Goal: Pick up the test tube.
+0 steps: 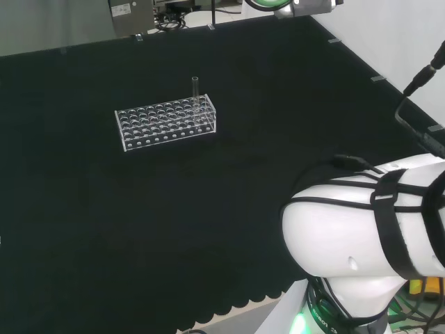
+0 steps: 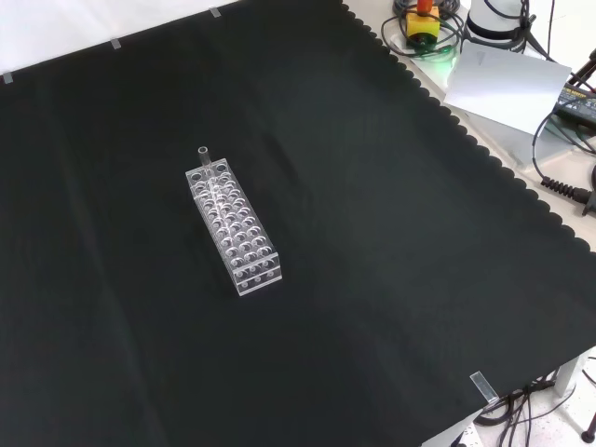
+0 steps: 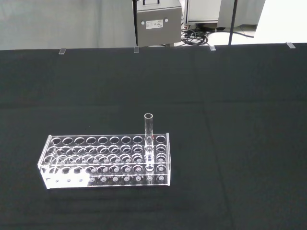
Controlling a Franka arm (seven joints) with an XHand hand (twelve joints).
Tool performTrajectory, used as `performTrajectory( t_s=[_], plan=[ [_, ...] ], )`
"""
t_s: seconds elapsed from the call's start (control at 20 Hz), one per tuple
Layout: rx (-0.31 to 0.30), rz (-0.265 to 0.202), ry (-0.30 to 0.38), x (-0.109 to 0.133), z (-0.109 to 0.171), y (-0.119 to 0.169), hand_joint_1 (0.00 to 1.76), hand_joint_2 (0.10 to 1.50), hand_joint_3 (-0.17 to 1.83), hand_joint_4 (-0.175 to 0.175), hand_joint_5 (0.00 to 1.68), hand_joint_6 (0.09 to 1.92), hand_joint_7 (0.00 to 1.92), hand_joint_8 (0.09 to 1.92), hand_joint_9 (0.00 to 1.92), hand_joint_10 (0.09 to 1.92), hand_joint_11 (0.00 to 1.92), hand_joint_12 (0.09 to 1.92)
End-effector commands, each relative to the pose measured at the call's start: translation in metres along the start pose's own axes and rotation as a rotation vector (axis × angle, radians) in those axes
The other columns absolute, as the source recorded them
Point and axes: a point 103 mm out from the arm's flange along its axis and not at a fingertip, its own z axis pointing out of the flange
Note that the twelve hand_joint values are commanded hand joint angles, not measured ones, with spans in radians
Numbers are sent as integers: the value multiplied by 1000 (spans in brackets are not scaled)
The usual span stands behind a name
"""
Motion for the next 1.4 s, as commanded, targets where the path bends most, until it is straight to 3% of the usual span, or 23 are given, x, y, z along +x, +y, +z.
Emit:
performTrajectory(
  t_s=[0.05,0.15,0.35,0.6,0.9,1.4],
  plan=[
    [-3,0,-12,0,0,1,677,736,582,-81,122,235,131,608,138,675,76,1326],
    [15,-3,-17,0,1,7,585,801,488,-80,64,101,29,543,31,640,17,1295],
    [11,-17,-8,1,3,20,558,842,414,-80,64,87,0,538,0,646,0,1296],
    [40,-33,2,2,7,50,570,852,375,-86,118,87,3,703,0,779,0,1388],
    [102,-46,11,3,22,96,617,841,373,-99,210,87,95,873,29,954,0,1510],
    [194,-63,19,3,64,162,681,823,406,-113,308,87,251,909,180,956,0,1589]
  ],
)
